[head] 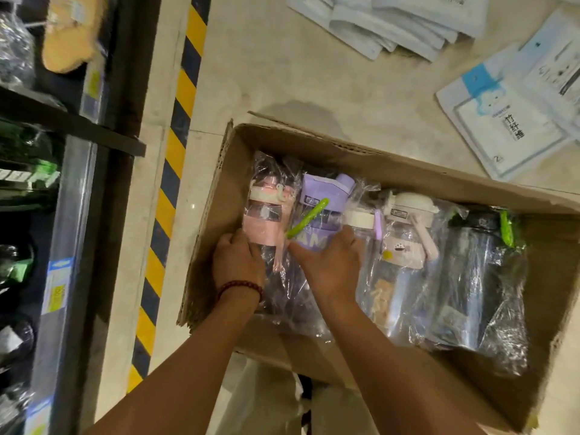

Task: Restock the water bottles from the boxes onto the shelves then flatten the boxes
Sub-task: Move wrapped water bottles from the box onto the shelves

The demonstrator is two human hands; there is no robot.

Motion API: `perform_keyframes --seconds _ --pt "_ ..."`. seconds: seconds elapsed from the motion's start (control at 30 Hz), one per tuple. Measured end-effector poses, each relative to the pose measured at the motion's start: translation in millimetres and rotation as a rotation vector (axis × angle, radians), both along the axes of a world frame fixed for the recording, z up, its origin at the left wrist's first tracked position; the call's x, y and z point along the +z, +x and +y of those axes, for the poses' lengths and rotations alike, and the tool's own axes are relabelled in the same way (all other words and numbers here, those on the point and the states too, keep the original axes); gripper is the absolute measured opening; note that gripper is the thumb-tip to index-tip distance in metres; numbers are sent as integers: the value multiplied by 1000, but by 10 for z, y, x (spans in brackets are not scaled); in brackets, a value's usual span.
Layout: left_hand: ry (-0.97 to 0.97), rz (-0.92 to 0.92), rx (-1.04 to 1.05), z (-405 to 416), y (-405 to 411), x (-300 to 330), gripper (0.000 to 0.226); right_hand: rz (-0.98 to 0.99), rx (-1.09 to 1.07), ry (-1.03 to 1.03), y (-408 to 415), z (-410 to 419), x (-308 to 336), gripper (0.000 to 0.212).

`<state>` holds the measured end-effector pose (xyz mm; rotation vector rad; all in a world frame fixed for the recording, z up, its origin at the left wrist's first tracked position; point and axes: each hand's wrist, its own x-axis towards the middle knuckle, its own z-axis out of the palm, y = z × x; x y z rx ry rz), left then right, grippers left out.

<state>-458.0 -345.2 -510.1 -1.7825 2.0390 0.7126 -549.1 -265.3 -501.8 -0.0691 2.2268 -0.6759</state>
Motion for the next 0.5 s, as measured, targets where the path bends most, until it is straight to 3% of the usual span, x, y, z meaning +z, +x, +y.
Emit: perform_keyframes --seconds 0.13,0.23,0.3,0.4,0.5 --pt "46 157 125 75 11 -22 38 1 1 -41 2 71 -12 81" --pt "223 334 373 128 27 8 47 -14 19 -86 77 132 7 79" --pt "282 396 430 113 60 27 54 8 16 -100 128 141 36 84" --pt "315 405 433 53 143 8 67 80 33 -72 146 161 25 89" --pt "409 355 569 95 210 19 72 81 30 -77 60 204 17 84"
